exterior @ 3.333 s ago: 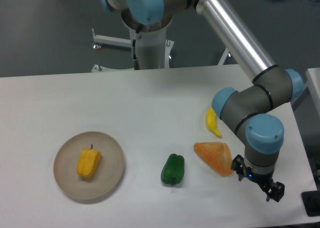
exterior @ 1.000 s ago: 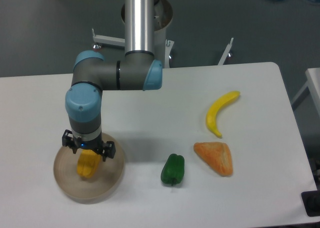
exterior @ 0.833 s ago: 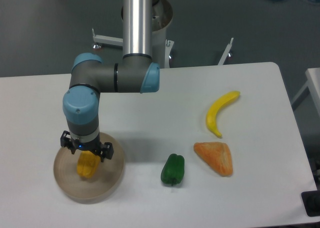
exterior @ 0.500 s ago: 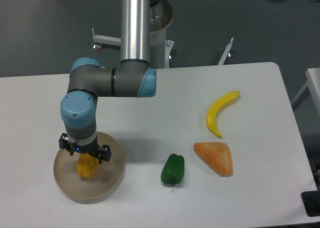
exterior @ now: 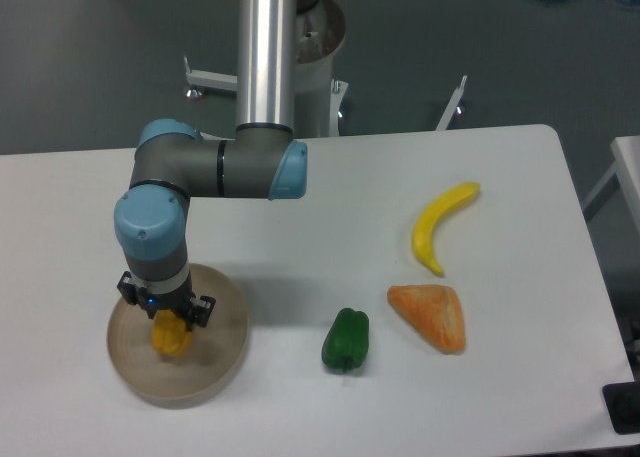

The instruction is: Pick up the yellow pepper from the plate

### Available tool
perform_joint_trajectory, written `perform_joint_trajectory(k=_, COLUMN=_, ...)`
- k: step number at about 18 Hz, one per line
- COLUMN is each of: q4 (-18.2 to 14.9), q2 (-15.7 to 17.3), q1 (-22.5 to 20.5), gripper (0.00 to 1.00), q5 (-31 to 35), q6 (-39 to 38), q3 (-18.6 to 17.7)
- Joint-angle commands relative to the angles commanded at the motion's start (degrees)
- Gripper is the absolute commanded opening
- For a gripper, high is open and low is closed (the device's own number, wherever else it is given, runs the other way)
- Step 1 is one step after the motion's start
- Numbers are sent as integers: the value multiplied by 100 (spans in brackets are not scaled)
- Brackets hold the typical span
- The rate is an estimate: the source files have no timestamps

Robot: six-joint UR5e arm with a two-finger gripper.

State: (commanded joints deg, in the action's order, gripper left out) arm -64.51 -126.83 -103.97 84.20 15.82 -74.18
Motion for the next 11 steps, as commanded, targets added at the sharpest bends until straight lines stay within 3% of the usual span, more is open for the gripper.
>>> perform_joint_trajectory(k=5, q4=-53, q2=158, q1=-105, gripper=32, q5=17, q6=368, q3=97)
perform_joint_trajectory(k=11, q4=-140, q2=501, q1=-772, gripper=33, q5=70, q6=1466, q3=132)
